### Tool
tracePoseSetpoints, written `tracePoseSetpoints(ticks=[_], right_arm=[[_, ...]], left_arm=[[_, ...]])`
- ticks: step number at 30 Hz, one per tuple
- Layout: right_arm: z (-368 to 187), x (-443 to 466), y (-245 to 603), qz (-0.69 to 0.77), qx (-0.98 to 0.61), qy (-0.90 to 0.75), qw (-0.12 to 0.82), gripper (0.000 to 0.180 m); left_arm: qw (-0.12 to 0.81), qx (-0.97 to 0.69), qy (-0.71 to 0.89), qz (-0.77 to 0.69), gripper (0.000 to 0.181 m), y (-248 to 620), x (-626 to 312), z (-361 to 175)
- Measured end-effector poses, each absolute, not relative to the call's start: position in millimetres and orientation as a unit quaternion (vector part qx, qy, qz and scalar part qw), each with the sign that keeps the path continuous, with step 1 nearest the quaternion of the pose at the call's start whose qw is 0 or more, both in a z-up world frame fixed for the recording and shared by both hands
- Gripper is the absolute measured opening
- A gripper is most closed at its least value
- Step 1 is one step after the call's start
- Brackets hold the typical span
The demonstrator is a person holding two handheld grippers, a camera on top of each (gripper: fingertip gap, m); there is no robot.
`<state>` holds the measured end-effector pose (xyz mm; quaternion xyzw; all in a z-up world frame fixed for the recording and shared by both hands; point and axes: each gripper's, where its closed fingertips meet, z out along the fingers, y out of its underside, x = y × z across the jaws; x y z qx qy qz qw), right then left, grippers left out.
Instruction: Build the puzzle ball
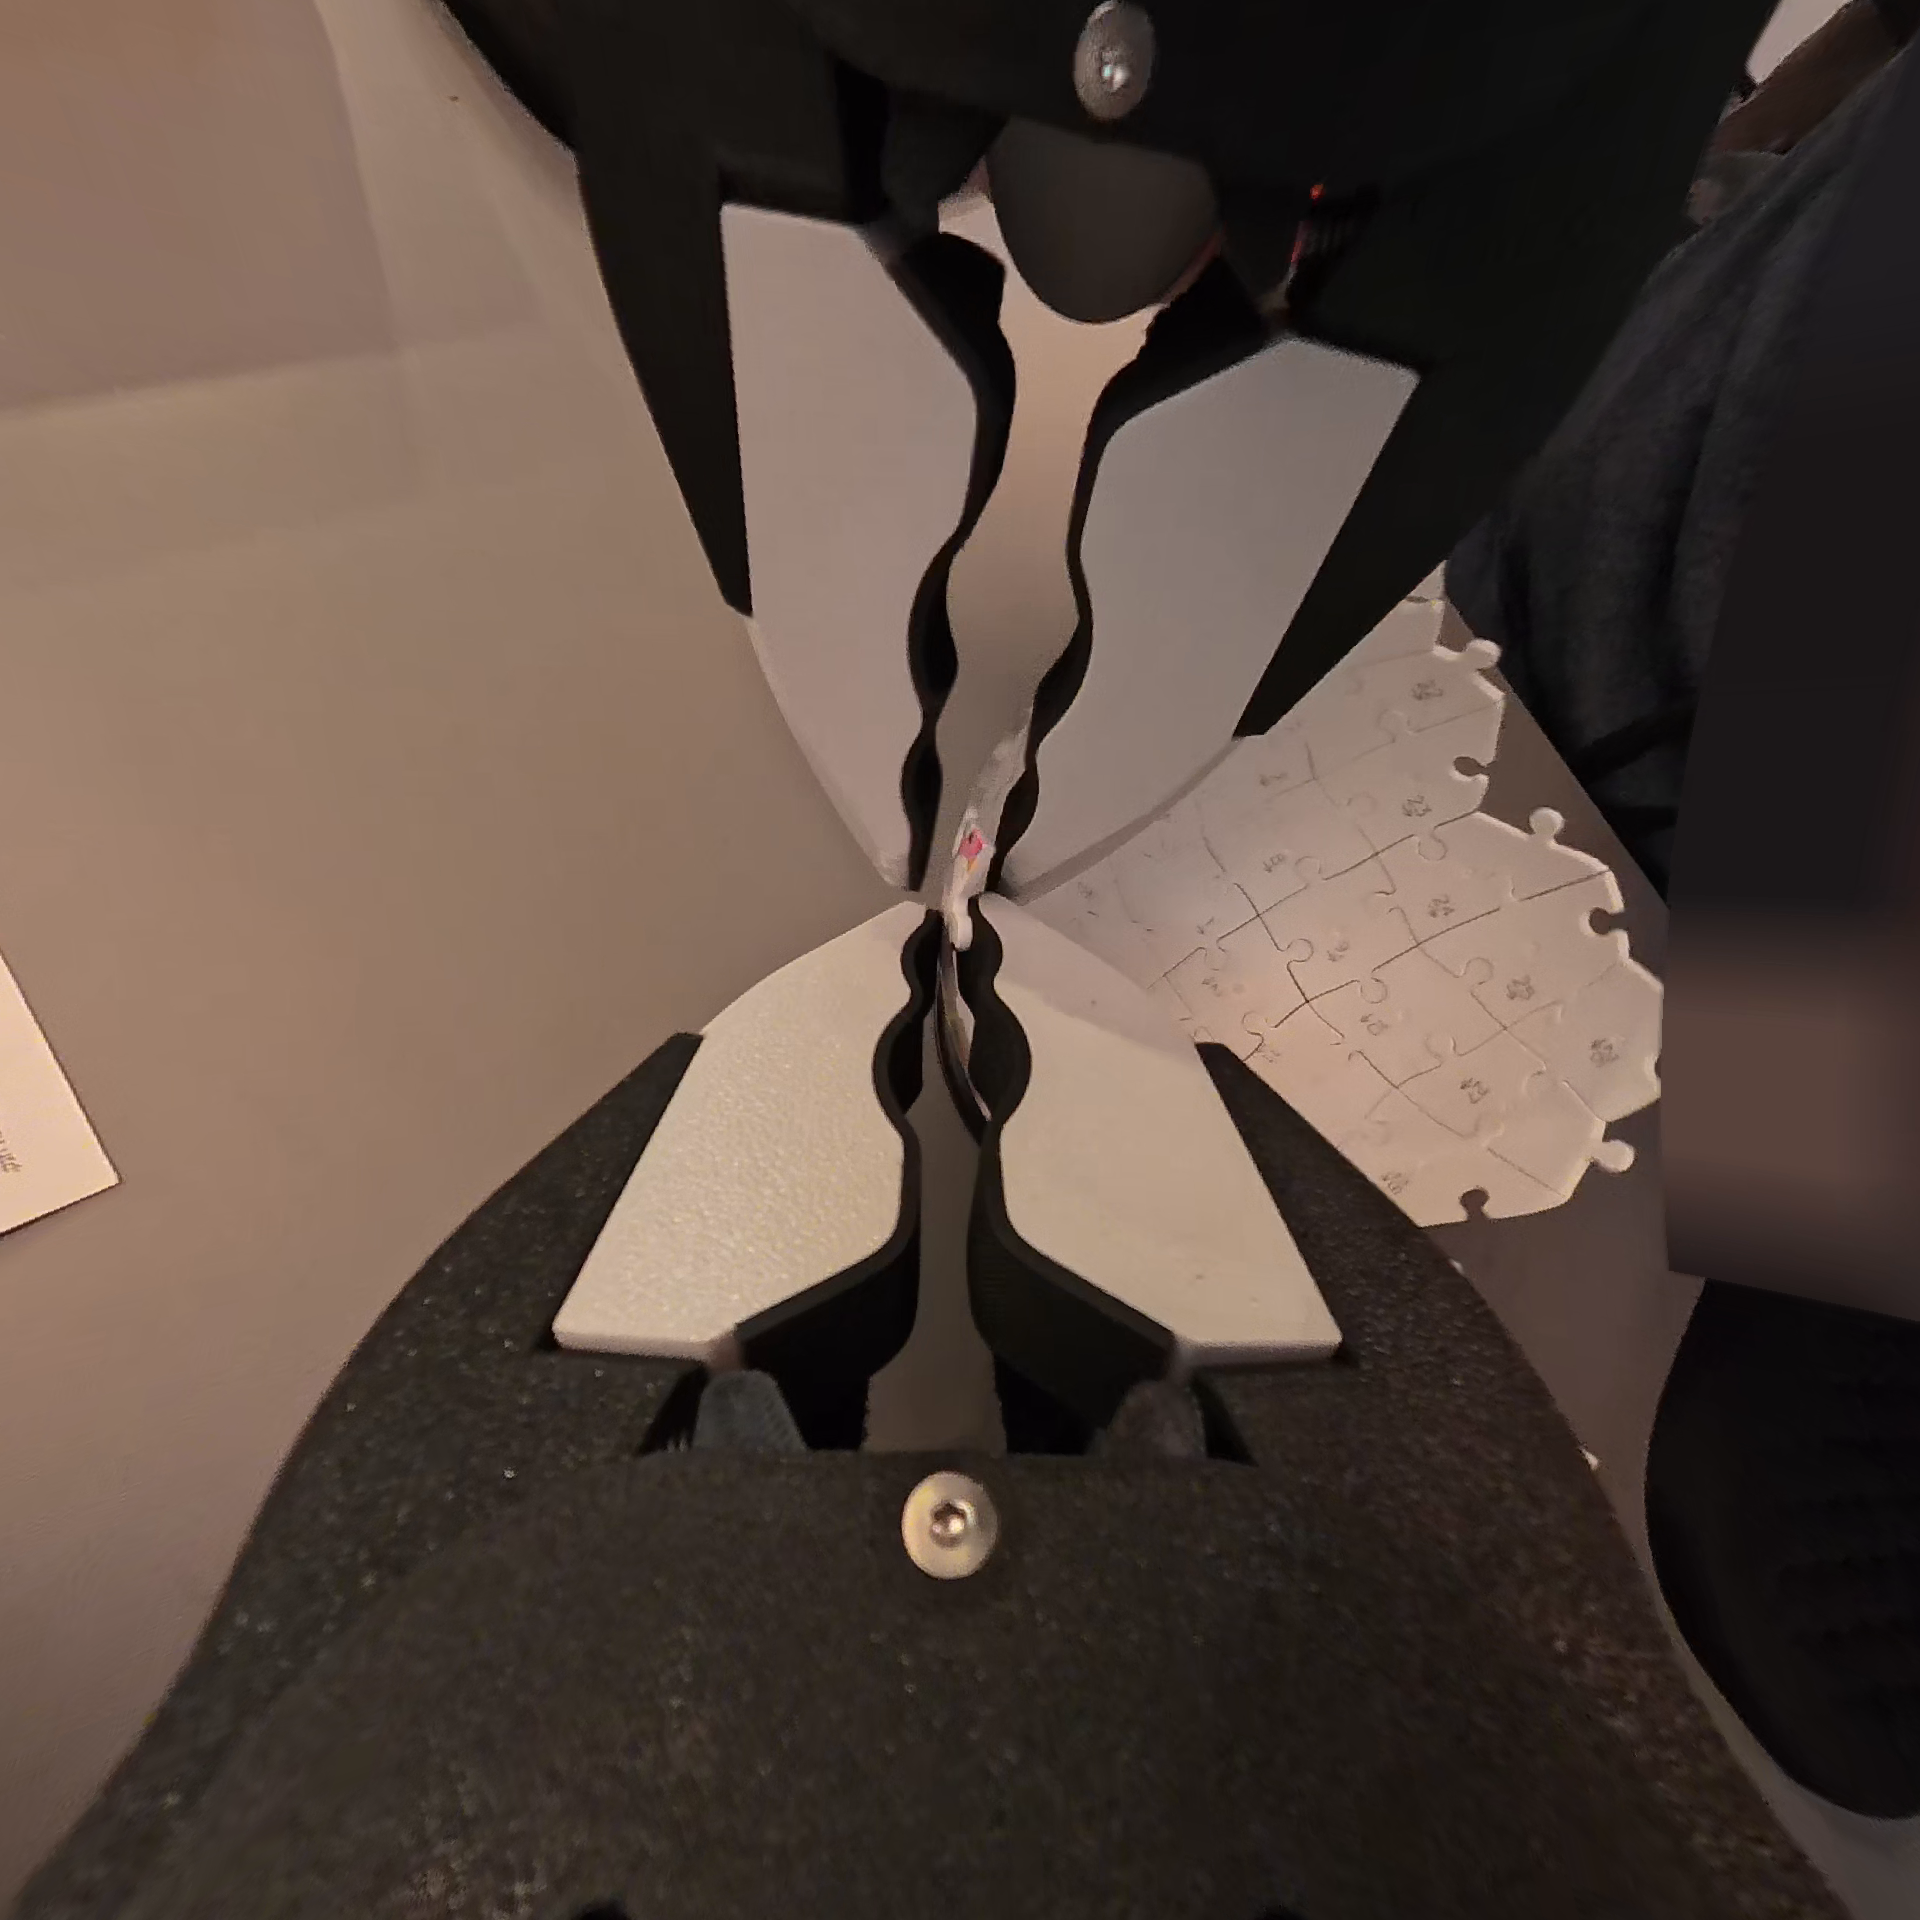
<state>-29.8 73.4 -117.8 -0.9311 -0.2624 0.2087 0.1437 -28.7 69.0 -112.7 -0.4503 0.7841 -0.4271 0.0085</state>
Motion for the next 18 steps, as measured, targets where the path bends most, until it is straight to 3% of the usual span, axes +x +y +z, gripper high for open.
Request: tracePoseSetpoints(ticks=[3, 18], right_arm=[[-122.1, -29.7, 70.7, 0.214, -0.931, -0.263, 0.133, 0.005], [-121.4, -27.4, 70.1, 0.192, -0.929, -0.278, 0.149, 0.004]], left_arm=[[0.008, -0.452, 0.782, -0.429, 0.003, 68.7, -27.6, -112.9], [0.000, -0.457, 0.778, -0.431, 0.005, 68.2, -27.2, -111.0]])
